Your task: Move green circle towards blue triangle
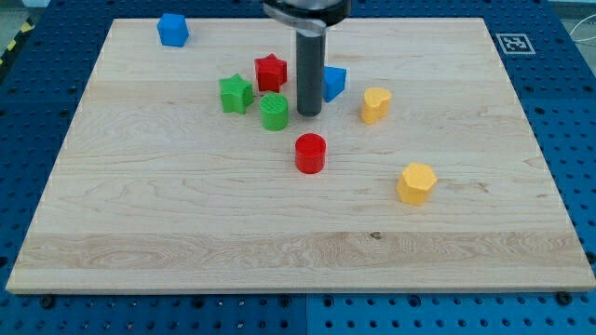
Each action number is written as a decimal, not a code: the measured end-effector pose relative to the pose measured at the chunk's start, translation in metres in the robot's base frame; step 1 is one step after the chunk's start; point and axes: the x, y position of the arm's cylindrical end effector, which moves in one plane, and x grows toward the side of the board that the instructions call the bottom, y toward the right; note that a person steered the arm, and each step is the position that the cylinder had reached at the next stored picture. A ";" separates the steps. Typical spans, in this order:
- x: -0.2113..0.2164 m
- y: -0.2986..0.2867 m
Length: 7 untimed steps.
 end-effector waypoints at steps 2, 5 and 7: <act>0.041 0.020; 0.059 -0.042; 0.038 -0.073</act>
